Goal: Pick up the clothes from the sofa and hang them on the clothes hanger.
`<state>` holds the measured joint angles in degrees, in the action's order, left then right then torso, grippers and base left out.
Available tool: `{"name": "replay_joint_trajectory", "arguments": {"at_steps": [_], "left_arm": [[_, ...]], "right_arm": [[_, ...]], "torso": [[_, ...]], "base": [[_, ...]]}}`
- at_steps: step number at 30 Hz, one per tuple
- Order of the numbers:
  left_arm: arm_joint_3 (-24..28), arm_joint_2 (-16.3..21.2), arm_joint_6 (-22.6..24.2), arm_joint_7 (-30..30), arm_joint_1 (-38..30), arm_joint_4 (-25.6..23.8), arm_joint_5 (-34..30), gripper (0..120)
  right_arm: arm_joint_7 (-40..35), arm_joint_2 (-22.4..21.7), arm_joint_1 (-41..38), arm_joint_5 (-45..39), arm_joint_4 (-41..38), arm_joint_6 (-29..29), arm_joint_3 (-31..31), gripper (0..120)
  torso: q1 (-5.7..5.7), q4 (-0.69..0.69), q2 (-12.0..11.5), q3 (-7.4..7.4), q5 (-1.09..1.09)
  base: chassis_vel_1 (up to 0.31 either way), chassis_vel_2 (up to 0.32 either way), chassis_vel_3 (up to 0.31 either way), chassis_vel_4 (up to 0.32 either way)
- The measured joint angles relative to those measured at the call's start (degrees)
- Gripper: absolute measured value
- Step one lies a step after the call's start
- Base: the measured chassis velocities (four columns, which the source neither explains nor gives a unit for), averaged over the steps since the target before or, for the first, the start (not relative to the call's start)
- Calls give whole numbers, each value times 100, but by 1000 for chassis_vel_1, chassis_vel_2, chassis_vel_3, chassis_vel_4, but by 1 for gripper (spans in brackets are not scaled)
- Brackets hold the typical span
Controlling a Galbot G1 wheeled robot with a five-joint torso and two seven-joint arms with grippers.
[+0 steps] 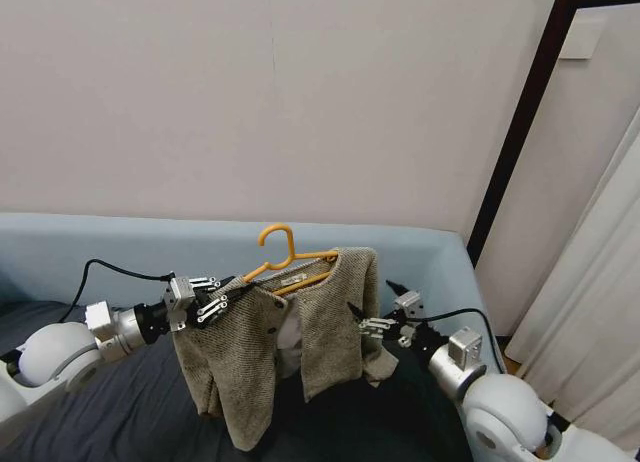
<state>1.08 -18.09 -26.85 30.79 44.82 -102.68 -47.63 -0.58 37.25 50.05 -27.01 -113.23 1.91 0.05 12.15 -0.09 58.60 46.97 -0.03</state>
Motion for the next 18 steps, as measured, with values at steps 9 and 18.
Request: {"name": "replay_joint_trajectory", "arguments": {"at_steps": [9, 18], "left_arm": [[69, -170, -378, 527, -109, 348, 291, 10], [183, -368, -536, 882, -241, 192, 646, 10]], "right_arm": [[1292, -988, -474, 51, 169, 610, -45, 100], [2169, -1303, -1067, -170, 119, 276, -609, 100]], "torso": [[0, 3, 0, 0, -3], [0, 3, 0, 0, 0]], "base": [[0, 0, 0, 0], [0, 0, 0, 0]]}}
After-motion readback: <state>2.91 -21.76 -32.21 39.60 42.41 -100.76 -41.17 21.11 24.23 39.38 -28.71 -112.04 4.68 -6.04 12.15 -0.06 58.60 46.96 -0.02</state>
